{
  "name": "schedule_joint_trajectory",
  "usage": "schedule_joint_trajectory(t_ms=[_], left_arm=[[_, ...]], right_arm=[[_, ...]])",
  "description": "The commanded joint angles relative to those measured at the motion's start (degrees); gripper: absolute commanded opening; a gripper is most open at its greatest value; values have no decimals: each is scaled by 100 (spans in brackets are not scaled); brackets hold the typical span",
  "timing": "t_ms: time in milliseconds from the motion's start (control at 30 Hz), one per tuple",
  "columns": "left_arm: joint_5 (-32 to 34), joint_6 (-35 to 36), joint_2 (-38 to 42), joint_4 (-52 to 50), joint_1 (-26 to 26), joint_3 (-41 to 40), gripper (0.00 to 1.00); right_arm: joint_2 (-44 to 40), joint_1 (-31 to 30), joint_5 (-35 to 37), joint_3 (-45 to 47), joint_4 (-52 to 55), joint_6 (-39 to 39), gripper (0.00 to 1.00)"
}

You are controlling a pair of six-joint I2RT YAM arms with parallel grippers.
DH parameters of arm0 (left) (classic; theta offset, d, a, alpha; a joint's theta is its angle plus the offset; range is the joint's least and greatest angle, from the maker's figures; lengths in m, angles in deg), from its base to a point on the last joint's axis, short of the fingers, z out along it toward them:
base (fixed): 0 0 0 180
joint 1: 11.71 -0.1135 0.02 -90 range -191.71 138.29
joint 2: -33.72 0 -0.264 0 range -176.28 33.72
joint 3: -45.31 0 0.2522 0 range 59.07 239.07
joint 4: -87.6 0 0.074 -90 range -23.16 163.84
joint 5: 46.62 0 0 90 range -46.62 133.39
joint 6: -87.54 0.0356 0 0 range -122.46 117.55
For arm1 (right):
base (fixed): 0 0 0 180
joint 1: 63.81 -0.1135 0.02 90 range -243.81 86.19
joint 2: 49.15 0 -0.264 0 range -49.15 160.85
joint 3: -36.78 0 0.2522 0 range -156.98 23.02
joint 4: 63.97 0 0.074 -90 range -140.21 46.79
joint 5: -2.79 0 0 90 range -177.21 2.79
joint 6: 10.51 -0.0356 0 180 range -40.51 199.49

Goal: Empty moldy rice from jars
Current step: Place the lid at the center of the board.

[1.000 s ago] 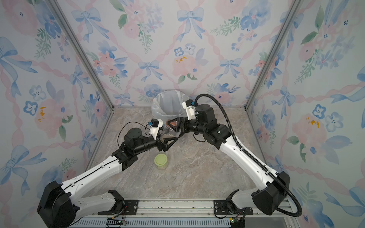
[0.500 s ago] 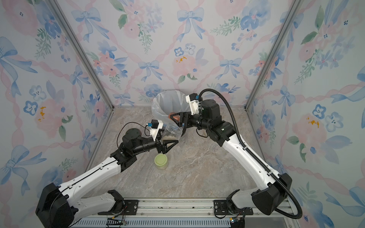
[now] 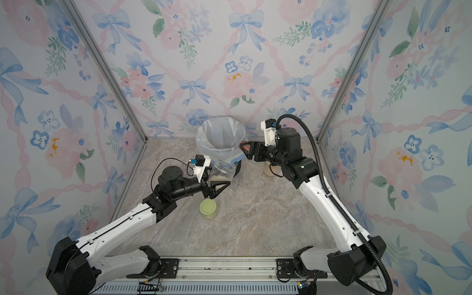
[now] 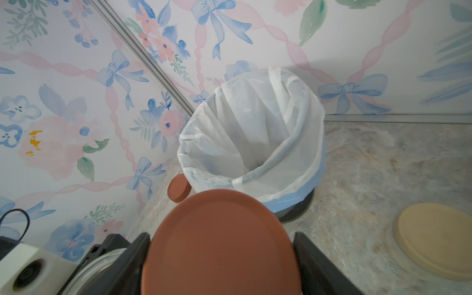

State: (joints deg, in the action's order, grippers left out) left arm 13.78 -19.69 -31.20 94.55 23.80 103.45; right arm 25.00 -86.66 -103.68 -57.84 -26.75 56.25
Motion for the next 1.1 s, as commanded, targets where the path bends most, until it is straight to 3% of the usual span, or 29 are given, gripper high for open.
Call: schedule_joint_trajectory(t_ms=[0, 467, 1067], left_arm=[[-36, -34, 260, 557, -65, -13, 0], [-10, -17, 336, 557, -163, -52, 0], [-122, 0, 283, 556, -330, -17, 0]], right_arm=[[-183, 209, 177, 230, 329, 220, 57], [-551, 618, 1080, 1304, 618, 478, 58], [-148, 1005, 2013, 2072, 842, 393, 58]])
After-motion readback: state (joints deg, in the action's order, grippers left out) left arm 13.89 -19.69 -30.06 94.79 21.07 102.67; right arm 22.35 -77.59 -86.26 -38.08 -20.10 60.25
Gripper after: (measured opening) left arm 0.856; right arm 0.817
